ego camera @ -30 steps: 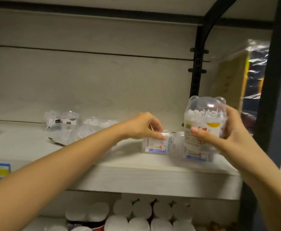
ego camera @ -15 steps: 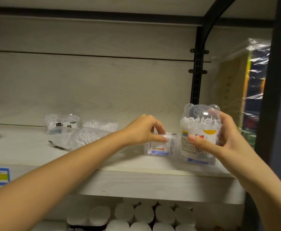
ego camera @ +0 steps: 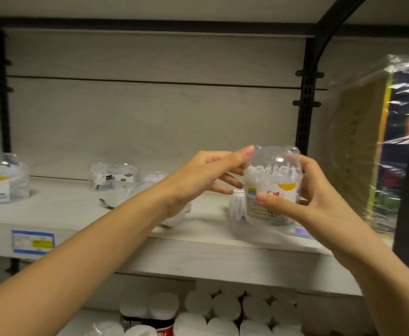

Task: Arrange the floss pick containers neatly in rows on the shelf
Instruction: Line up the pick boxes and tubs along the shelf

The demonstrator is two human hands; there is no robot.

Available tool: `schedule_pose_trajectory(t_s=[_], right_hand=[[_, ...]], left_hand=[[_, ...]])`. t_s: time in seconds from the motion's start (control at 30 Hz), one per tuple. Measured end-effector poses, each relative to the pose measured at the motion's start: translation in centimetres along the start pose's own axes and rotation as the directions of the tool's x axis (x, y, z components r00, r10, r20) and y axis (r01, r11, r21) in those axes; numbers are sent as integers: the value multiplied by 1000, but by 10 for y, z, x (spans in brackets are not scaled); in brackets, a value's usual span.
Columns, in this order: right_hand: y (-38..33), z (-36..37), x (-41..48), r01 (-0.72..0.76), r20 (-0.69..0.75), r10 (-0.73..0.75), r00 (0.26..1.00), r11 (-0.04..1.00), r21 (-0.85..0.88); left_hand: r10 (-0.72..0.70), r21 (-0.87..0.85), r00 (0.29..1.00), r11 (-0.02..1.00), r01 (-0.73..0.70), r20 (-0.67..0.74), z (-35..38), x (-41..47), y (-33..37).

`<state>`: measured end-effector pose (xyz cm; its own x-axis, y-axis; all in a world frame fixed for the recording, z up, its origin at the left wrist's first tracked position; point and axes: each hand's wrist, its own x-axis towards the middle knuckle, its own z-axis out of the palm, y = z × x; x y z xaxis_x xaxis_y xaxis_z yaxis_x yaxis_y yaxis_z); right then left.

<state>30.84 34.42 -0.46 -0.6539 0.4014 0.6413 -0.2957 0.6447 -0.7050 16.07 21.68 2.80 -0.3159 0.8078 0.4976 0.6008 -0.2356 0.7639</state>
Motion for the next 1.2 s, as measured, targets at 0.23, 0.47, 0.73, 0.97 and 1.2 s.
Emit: schedule_pose_trajectory(t_s=[0.23,0.47,0.73,0.97,1.2], right_hand=[[-29,89,14,56,250,-84,965,992,117],[-80,198,37,128,366,-153,918,988,91],[-142,354,67,216,409,-218,886,975,51],[-169,422,105,216,398,-201,895,976,9],[-158,431,119,192,393,-150,907,979,-70]], left_hand=[[-104,118,988,986,118,-114,-71,-63,5],[-159,246,959,945,217,-237,-180,-145,2],[-188,390,946,877,282,-263,-335,-213,-7],[-179,417,951,867,273,-251,-417,-213,-15],[-179,429,957,864,263,-227,-436,-196,-44]])
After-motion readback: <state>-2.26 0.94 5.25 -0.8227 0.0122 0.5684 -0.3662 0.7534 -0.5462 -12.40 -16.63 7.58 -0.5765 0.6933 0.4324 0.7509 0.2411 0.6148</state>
